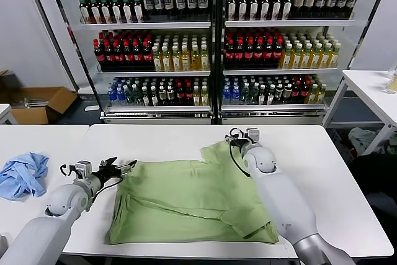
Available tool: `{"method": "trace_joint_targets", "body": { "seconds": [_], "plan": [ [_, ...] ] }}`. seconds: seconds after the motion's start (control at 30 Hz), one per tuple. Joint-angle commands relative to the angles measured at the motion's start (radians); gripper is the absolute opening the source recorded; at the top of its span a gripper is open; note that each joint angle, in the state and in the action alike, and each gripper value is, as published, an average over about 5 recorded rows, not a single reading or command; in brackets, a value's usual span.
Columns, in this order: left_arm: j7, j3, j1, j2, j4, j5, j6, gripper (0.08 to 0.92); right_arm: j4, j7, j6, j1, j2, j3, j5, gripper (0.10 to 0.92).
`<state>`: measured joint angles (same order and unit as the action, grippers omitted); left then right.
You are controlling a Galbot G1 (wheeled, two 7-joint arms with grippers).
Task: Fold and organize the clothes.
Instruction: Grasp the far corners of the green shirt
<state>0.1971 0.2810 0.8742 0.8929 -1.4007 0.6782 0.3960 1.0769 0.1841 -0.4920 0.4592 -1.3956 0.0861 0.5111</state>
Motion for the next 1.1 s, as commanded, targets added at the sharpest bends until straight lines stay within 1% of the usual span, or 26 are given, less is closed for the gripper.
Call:
{"method": "trace_joint_targets", "body": {
  "seconds": [0.03, 0.27, 0.63, 0.73, 0.83, 0.97, 1.03, 1.1],
  "plan": [
    [0.063, -0.022, -0.041, -0.001, 0.067, 0.003, 0.006, 0.823, -0.102, -0.017, 0.036, -0.041, -0.049, -0.012, -0.020, 0.823],
    [0.061, -0.022, -0.042, 0.002, 0.086, 0.002, 0.004, 0.823, -0.112, 0.000, 0.017, -0.039, -0.063, -0.014, -0.044, 0.823],
    [0.062, -0.024, -0.040, 0.008, 0.086, -0.001, 0.005, 0.822, -0.102, 0.016, -0.003, -0.030, -0.059, -0.012, -0.040, 0.817],
    [0.061, -0.023, -0.041, 0.010, 0.091, -0.002, 0.005, 0.791, -0.098, 0.017, -0.010, -0.024, -0.057, -0.013, -0.035, 0.771],
    [0.064, -0.020, -0.035, 0.008, 0.086, -0.001, 0.005, 0.715, -0.080, 0.024, -0.020, -0.011, -0.050, -0.016, -0.025, 0.690],
    [0.066, -0.012, -0.020, 0.006, 0.076, -0.002, 0.004, 0.593, -0.052, 0.029, -0.029, 0.005, -0.040, -0.019, -0.013, 0.569],
    [0.066, -0.009, -0.013, 0.007, 0.071, -0.002, 0.003, 0.541, -0.047, 0.029, -0.030, 0.009, -0.038, -0.019, -0.012, 0.526],
    [0.067, -0.006, -0.006, 0.009, 0.064, -0.002, 0.002, 0.481, -0.045, 0.029, -0.030, 0.012, -0.038, -0.018, -0.012, 0.465]
  ]
}}
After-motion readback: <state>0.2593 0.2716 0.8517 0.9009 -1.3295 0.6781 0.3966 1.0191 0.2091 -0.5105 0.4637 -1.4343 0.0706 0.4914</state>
